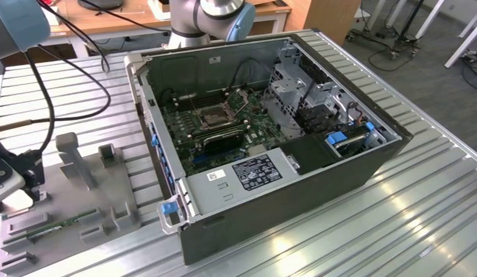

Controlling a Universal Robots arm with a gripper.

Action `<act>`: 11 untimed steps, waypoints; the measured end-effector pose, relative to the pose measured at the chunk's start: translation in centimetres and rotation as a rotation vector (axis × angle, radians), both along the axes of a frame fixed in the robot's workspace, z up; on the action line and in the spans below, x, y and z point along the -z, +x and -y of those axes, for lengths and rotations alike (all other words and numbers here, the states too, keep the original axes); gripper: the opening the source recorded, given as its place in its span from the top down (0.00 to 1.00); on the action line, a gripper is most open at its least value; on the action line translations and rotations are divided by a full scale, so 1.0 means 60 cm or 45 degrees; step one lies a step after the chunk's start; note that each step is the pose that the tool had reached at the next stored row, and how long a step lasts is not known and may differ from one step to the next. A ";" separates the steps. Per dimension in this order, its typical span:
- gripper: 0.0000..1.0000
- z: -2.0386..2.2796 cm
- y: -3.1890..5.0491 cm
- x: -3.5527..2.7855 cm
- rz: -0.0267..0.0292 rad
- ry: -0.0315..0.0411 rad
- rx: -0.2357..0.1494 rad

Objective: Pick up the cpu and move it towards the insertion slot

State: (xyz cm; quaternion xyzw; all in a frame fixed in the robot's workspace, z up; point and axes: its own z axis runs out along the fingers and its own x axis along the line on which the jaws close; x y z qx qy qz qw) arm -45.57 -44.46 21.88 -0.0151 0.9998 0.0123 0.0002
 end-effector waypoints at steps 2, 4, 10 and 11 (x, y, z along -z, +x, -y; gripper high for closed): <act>0.45 0.0000 0.000 -0.002 0.0000 -0.0001 0.000; 0.45 0.0000 0.000 -0.005 -0.0002 -0.0001 0.000; 0.45 0.0000 0.000 -0.008 0.0002 0.0001 0.000; 0.45 0.0000 0.000 -0.008 -0.0001 -0.0001 0.000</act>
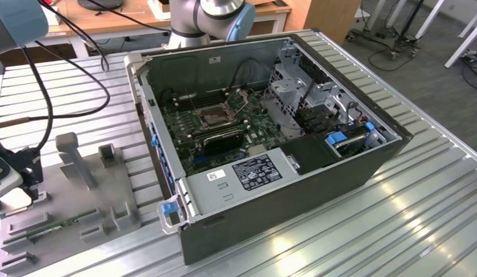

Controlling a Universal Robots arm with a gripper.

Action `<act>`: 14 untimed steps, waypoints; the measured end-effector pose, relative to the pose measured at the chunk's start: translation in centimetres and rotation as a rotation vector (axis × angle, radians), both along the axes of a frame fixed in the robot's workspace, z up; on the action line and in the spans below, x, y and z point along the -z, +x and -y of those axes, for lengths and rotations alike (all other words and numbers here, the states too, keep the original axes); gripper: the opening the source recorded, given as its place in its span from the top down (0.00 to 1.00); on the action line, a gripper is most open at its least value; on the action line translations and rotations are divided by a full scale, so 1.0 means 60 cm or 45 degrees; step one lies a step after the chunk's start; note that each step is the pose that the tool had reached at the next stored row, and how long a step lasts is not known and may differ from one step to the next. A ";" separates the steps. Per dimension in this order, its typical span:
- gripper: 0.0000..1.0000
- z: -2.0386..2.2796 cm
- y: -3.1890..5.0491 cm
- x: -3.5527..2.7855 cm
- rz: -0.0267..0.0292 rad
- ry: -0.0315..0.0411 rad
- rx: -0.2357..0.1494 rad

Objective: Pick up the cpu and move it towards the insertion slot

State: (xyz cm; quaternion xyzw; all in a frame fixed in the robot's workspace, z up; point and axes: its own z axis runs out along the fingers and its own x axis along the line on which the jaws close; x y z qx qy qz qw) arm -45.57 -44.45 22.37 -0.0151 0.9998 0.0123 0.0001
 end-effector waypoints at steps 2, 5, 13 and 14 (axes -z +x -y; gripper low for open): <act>0.45 0.0000 0.000 0.000 0.0000 0.0000 0.000; 0.45 0.0000 0.000 0.000 0.0000 0.0000 0.000; 0.45 0.0001 0.000 -0.006 -0.0001 0.0000 0.000; 0.45 0.0000 0.000 -0.007 -0.0001 -0.0001 0.000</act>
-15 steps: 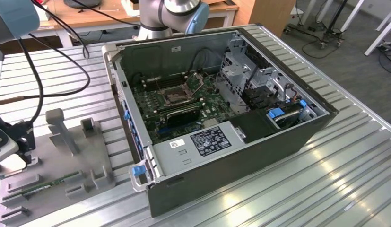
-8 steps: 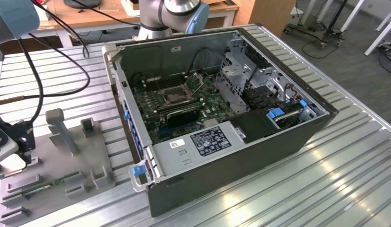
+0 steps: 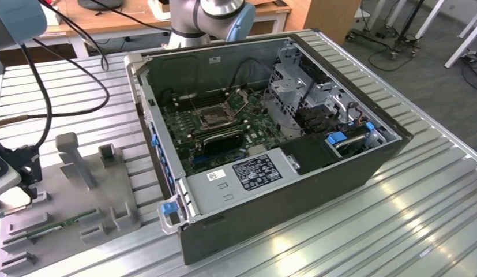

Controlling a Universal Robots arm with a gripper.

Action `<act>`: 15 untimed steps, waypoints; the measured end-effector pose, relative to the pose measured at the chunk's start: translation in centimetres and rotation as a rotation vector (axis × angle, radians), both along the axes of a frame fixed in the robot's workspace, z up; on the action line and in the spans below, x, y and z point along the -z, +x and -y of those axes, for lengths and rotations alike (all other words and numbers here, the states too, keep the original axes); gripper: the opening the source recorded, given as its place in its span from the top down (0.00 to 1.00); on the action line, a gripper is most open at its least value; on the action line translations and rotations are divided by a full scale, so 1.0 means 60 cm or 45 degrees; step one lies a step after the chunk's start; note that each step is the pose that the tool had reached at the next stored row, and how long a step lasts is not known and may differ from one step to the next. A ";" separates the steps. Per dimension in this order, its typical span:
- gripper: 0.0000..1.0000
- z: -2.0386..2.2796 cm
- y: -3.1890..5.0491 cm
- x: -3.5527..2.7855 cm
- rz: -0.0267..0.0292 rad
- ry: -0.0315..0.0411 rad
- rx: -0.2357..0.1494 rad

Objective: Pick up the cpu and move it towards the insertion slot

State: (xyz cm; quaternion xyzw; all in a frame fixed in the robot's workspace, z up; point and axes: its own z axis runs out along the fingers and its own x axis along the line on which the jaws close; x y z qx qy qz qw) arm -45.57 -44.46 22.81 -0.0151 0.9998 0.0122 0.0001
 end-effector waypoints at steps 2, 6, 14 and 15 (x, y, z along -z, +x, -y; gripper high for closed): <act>0.45 0.0000 0.000 -0.002 0.0002 0.0001 0.000; 0.45 0.0000 0.000 -0.005 0.0003 0.0002 0.000; 0.45 0.0000 0.000 -0.011 0.0001 0.0001 0.000; 0.45 0.0000 0.000 -0.012 0.0002 0.0002 0.000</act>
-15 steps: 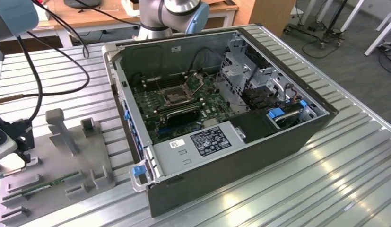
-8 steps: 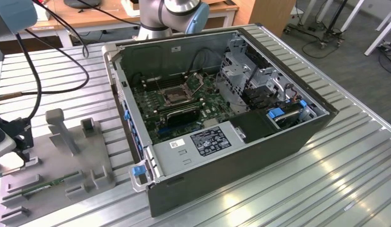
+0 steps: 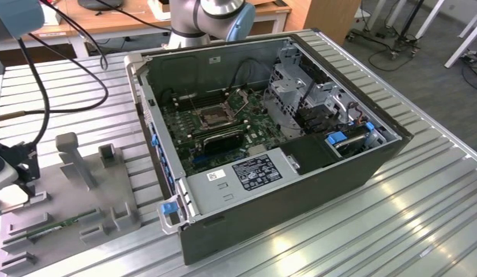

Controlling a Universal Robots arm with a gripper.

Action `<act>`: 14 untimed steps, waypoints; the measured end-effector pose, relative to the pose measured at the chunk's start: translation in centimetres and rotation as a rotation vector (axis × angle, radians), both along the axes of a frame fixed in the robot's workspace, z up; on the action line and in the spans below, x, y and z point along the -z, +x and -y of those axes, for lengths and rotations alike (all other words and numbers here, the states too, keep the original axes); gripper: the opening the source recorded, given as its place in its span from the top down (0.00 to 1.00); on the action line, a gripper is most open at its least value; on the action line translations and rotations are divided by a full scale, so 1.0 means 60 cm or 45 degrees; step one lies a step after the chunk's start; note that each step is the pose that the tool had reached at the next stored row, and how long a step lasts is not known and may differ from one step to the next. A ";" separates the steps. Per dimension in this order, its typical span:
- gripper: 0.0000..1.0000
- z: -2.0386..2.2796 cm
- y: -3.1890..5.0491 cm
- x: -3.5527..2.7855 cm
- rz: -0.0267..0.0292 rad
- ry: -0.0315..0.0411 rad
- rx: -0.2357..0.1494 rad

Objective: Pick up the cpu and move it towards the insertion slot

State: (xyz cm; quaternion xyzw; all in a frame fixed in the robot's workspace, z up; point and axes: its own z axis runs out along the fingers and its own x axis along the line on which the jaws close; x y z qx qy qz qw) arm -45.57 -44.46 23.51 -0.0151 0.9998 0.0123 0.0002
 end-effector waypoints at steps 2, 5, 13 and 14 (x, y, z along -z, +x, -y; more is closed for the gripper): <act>0.45 0.0000 0.000 -0.002 -0.0001 -0.0001 0.000; 0.45 0.0000 0.000 -0.004 -0.0002 -0.0001 0.000; 0.45 0.0000 0.000 -0.012 -0.0001 0.0000 0.000; 0.45 0.0000 0.000 -0.014 0.0000 0.0000 0.000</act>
